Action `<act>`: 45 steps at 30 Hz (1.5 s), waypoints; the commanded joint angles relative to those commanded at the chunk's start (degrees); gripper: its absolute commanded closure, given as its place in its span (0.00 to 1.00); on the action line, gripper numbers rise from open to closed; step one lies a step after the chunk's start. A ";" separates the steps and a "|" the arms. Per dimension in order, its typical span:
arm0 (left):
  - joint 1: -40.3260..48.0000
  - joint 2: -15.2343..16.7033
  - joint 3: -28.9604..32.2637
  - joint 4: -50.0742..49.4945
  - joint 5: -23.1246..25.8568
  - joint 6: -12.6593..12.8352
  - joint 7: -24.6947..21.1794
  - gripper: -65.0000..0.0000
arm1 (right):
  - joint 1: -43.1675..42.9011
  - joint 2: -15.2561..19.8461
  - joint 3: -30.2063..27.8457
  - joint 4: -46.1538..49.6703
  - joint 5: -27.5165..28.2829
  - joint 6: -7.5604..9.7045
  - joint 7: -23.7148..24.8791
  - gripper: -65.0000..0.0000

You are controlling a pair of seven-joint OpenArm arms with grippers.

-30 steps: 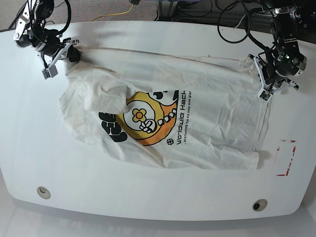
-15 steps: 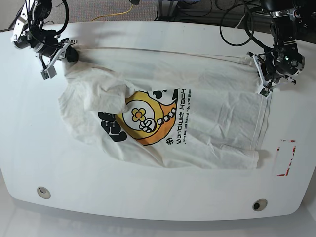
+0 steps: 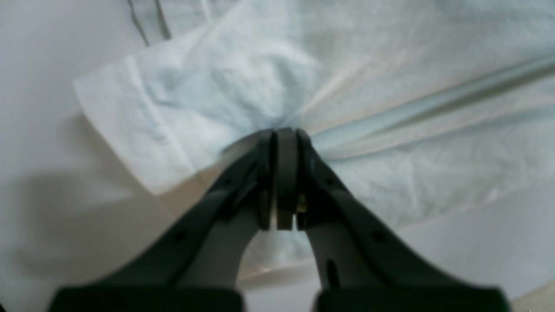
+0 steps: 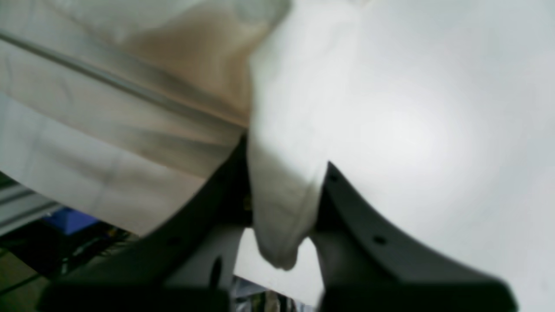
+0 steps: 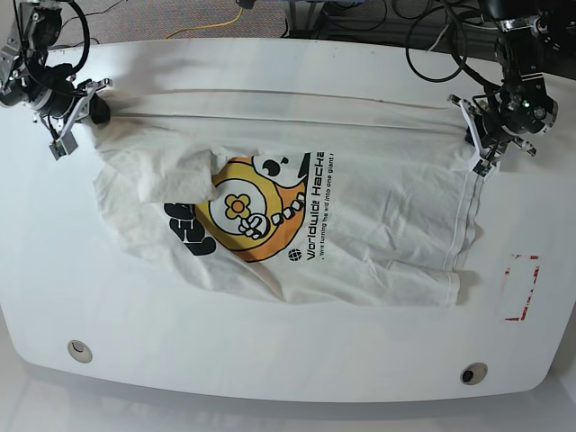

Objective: Layout the t-shirt on the table in an organized manner, then fold the t-shirt properly
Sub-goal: 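Pull the shoulder edge apart with both grippers to stretch the shirt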

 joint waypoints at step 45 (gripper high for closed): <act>2.02 -1.49 -0.26 14.59 -0.18 0.00 10.46 0.80 | -4.22 6.95 -8.35 -0.26 -0.18 0.00 2.37 0.66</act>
